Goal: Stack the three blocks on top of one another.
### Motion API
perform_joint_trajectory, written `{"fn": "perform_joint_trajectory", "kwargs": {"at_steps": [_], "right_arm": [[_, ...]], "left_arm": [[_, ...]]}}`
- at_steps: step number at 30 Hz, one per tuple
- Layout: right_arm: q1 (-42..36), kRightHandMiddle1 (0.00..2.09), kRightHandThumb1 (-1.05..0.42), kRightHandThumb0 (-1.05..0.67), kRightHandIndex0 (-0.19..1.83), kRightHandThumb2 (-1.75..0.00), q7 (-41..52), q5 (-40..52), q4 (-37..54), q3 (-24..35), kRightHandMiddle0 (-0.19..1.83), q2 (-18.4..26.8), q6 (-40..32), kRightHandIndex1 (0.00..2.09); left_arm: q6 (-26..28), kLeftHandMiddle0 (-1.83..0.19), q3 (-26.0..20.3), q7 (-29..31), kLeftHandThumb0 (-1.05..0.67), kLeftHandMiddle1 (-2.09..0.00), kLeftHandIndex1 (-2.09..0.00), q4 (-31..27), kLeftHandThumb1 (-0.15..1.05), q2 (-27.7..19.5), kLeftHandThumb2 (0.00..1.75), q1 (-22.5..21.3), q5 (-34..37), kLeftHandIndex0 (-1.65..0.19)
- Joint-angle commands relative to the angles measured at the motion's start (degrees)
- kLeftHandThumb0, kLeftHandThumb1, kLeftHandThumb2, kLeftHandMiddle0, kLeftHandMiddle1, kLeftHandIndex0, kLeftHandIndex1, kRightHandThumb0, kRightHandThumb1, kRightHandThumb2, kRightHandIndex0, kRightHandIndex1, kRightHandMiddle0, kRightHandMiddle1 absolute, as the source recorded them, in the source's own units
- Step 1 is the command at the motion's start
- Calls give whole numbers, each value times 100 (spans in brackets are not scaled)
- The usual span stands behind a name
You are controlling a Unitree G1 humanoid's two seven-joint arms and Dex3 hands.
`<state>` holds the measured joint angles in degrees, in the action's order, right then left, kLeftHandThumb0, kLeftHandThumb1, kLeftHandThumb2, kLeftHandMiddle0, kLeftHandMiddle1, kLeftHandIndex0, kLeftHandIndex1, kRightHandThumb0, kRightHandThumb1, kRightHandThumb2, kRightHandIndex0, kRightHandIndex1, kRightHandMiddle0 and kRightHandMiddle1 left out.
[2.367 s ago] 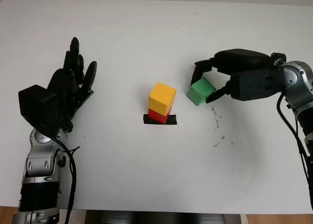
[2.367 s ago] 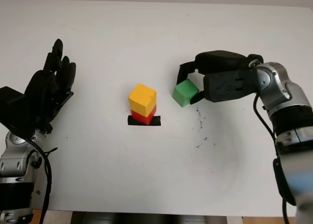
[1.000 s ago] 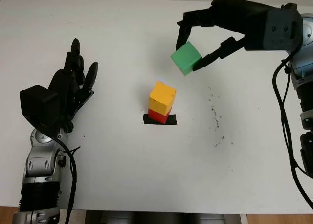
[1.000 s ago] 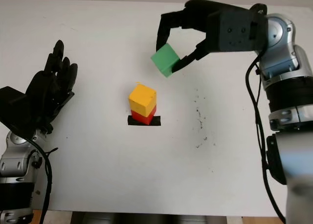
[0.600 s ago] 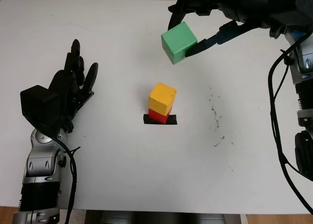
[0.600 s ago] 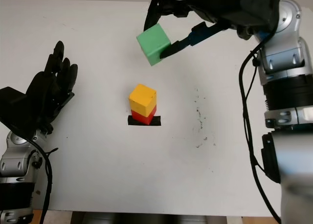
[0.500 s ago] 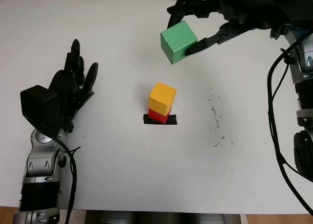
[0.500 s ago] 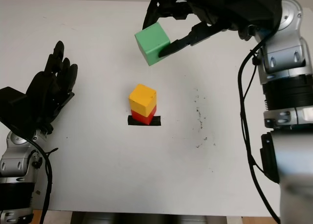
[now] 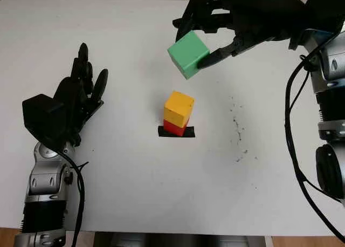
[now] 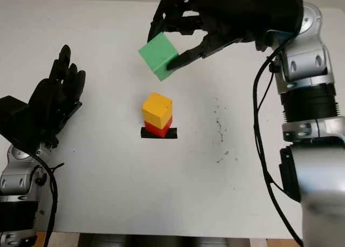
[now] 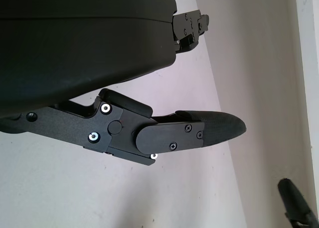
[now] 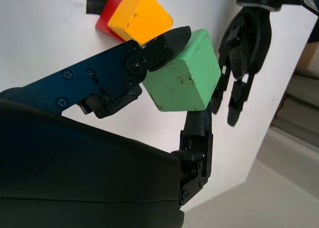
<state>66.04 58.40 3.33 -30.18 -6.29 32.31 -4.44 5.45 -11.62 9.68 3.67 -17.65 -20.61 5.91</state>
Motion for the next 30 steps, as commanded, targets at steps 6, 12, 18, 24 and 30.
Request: {"fn": "perform_joint_trajectory", "kwargs": {"at_steps": [6,12,18,24,30], "right_arm": [[161,171,-96,-44,17,-6,345,-92,-524,-170,35,-223,454,1],[187,168,-95,-45,20,-5,494,-122,-865,-225,39,-385,761,3],[238,166,-95,-46,19,-5,649,-119,-1095,-220,39,-482,761,3],[239,166,-95,-46,18,-5,719,-83,-1084,-185,38,-508,738,3],[241,168,-96,-45,17,-6,747,-66,-1080,-173,37,-523,687,2]], "left_arm": [[-37,19,22,-18,-71,-2,-4,-96,105,-12,49,51,-27,19],[-39,19,2,-35,-72,-2,-5,-140,105,-15,49,97,-32,18],[-12,19,15,-77,-73,-3,-5,-142,105,-4,50,93,-56,17],[-25,19,11,-78,-70,-3,-5,-118,105,48,50,82,-1,18],[-31,19,23,-59,-70,-2,-5,-136,105,33,50,106,-16,19]]}}
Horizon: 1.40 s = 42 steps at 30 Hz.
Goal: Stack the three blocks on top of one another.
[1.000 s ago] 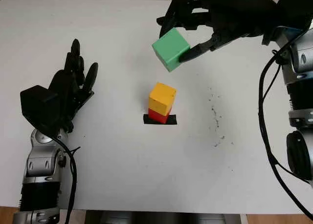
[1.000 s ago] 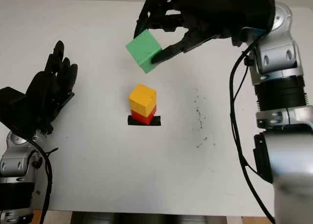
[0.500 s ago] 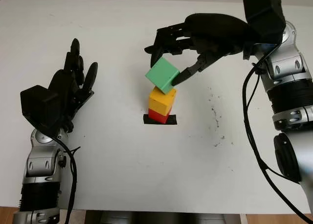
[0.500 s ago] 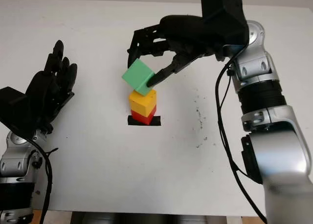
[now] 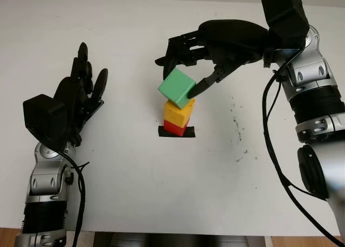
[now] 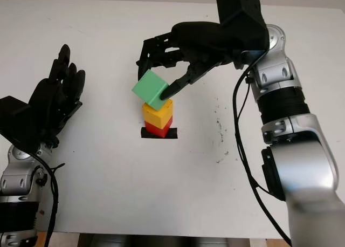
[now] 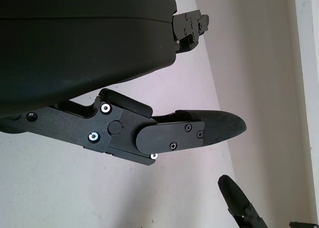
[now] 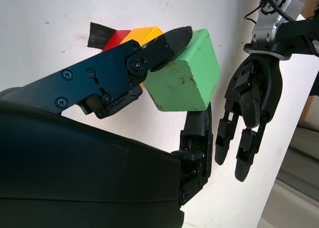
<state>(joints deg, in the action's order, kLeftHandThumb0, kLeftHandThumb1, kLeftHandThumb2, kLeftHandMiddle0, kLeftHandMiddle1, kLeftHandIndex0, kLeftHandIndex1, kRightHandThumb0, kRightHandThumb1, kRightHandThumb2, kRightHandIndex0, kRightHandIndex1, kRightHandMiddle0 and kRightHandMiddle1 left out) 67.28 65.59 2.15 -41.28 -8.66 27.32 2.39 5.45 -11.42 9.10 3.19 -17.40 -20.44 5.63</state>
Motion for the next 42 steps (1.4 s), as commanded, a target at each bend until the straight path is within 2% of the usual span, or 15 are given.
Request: {"fn": "perform_joint_trajectory", "kwargs": {"at_steps": [1,10,24,42], "right_arm": [[117,168,-96,-46,17,-6,35,58,17,70,37,-31,24,2],[93,170,-97,-45,16,-5,-24,-25,38,35,35,-21,38,2],[38,169,-95,-42,19,-5,-332,-569,-219,-104,37,81,741,5],[114,167,-95,-42,19,-5,-181,-648,-324,-77,37,160,866,5]], "left_arm": [[-28,19,6,-5,-70,-2,-5,-91,105,1,50,94,-1,18],[-39,19,0,-6,-70,-1,-5,-95,105,13,50,92,20,19],[-19,19,-15,17,-69,-2,-5,-116,105,-11,51,109,35,18],[-25,19,2,15,-70,-1,-4,-88,105,-32,51,69,12,19]]}}
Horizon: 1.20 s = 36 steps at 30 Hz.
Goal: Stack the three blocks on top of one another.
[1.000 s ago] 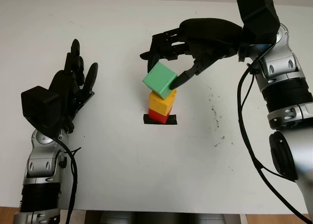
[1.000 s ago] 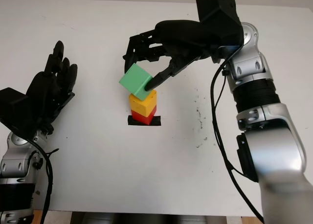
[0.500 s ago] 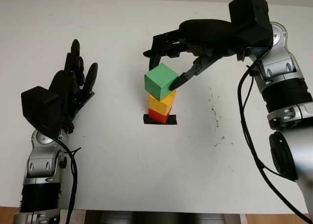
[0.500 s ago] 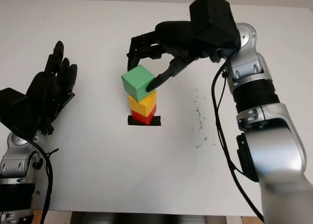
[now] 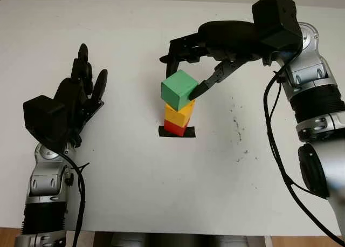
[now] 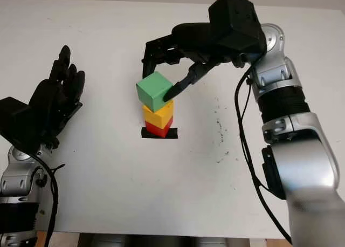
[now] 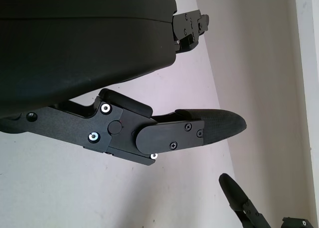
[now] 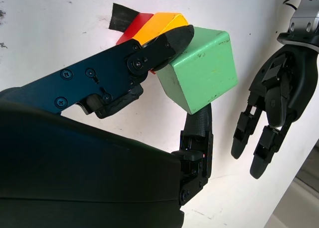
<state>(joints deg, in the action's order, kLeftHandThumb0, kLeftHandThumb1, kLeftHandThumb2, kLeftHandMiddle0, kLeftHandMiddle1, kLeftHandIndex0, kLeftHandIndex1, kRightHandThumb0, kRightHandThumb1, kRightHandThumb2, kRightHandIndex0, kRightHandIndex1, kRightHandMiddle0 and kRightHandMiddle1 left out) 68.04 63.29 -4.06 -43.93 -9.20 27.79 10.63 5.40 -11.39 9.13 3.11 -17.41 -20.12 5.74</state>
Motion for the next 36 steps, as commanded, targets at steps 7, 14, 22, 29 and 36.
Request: {"fn": "perform_joint_trajectory", "kwargs": {"at_steps": [7,14,22,29,36], "right_arm": [[91,167,-96,-41,18,-6,172,-26,-22,-41,36,137,-6,4],[111,167,-96,-41,18,-6,204,-13,-35,-30,37,123,-9,4],[95,167,-95,-42,19,-5,187,-60,-35,-64,38,110,14,5],[90,166,-95,-43,18,-5,225,-87,-41,-98,41,108,-46,5],[118,144,-85,-62,10,-4,246,-193,-28,-183,24,160,25,1]], "left_arm": [[-52,19,-3,45,-69,0,-4,-45,105,-31,52,21,23,19],[-42,19,-15,47,-68,-1,-3,-19,105,-29,51,3,18,19],[-85,19,-8,33,-69,-1,-4,-12,105,-33,51,8,-8,19],[-36,19,-14,23,-71,-1,-4,-51,105,-40,51,27,-20,19],[-53,19,-21,47,-70,0,-4,-47,105,-41,51,27,4,19]]}}
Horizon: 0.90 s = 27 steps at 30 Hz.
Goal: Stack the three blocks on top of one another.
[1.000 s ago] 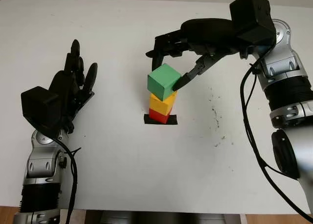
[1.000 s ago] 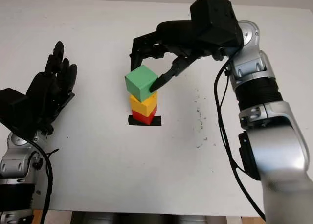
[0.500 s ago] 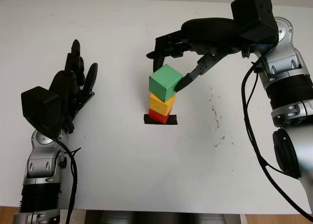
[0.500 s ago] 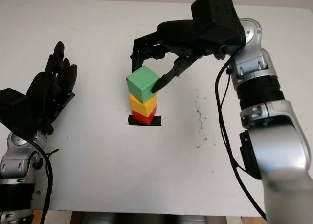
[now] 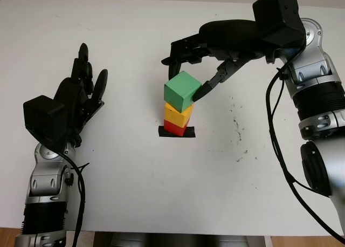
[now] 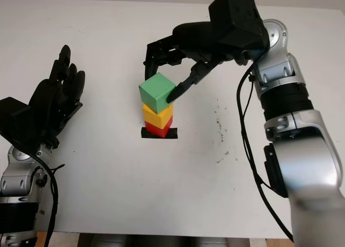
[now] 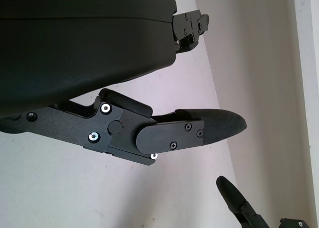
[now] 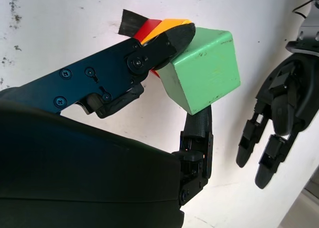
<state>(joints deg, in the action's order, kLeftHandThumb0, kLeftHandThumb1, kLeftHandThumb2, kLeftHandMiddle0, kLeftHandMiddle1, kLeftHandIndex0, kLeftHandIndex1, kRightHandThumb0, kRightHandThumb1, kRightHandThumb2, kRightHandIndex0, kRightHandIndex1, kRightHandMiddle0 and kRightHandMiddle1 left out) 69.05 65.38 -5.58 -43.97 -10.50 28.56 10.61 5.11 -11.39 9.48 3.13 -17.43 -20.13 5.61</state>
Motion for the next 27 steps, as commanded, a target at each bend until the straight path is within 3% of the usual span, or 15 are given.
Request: {"fn": "perform_joint_trajectory", "kwargs": {"at_steps": [1,10,18,20,22,24,27], "right_arm": [[17,140,-84,-65,9,-4,45,-44,-8,-56,21,88,-3,1],[-17,108,-81,-75,-2,-5,93,-9,154,-24,3,126,-222,1],[-72,46,-88,-92,-18,-6,473,56,376,-37,-15,276,152,1],[-122,21,-89,-94,-19,-6,634,247,522,49,-18,302,183,0],[-164,4,-87,-92,-19,-5,746,478,640,152,-19,317,41,0],[-262,1,-88,-97,-19,-5,634,697,1012,342,-19,421,-550,0],[-778,0,-101,-102,-19,-11,-122,1041,1732,902,-19,490,-1358,0]], "left_arm": [[-29,19,-27,14,-70,0,-4,-50,105,-33,51,29,29,19],[-1,19,-33,8,-69,0,-4,-49,105,-53,52,37,17,19],[47,19,-35,-8,-70,-1,-3,-84,105,-50,51,48,13,19],[41,19,-38,-1,-70,-1,-4,-81,105,-52,52,48,18,19],[30,19,-37,-6,-69,-1,-4,-79,105,-44,52,46,19,19],[16,19,-42,1,-70,-1,-4,-63,105,-38,52,47,31,19],[-11,19,-40,-1,-70,-1,-4,-59,105,-36,51,74,20,19]]}}
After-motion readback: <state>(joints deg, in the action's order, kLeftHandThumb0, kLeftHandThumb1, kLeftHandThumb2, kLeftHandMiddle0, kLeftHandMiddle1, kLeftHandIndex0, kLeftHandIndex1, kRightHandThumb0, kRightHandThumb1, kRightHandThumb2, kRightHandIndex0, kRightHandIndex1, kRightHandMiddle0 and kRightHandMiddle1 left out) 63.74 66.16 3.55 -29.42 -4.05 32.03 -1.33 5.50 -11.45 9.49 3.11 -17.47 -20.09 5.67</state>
